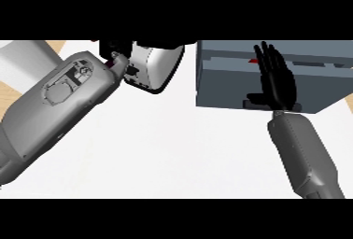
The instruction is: Pick up the can, place it into the drawer and close the drawer
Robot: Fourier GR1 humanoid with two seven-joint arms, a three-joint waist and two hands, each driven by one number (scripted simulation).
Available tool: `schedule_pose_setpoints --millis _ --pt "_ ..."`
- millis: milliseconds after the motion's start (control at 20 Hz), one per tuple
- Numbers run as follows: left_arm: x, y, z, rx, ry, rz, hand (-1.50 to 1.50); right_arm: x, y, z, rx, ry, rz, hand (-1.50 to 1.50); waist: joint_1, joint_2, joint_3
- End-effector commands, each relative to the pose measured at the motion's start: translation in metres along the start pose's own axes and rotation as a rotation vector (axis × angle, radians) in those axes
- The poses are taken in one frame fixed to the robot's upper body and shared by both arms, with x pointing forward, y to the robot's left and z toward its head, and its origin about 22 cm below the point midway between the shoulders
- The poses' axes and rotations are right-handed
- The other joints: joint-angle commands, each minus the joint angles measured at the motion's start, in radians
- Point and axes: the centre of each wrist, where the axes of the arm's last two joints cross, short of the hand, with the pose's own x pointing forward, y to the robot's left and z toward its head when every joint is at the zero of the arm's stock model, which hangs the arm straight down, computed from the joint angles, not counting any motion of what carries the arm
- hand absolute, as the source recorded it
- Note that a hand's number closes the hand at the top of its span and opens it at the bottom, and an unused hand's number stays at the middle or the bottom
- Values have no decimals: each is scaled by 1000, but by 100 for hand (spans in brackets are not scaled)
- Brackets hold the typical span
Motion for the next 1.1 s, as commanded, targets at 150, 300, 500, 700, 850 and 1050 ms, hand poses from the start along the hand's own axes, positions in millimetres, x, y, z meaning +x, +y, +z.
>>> schedule_pose_setpoints --millis 150,300,500,700,850,1050 --pt "-22 10 15 -11 16 -20 -150 8 6 -38 -3 40 -15 -150 16 28 18" --pt "-23 17 21 -4 20 0 -150 22 10 -48 -9 54 0 -150 27 30 18" --pt "-7 25 25 -34 20 9 -150 7 12 -47 -16 53 16 -150 36 33 20" --pt "-35 21 37 -36 2 -12 -150 35 -3 -78 -47 59 -14 -150 39 40 18" --pt "-33 36 43 -42 25 -3 -150 17 -24 -96 -37 76 -5 -150 53 36 18" --pt "-42 36 40 -20 -14 -27 -150 34 -10 -89 -38 73 -27 -150 31 42 19"
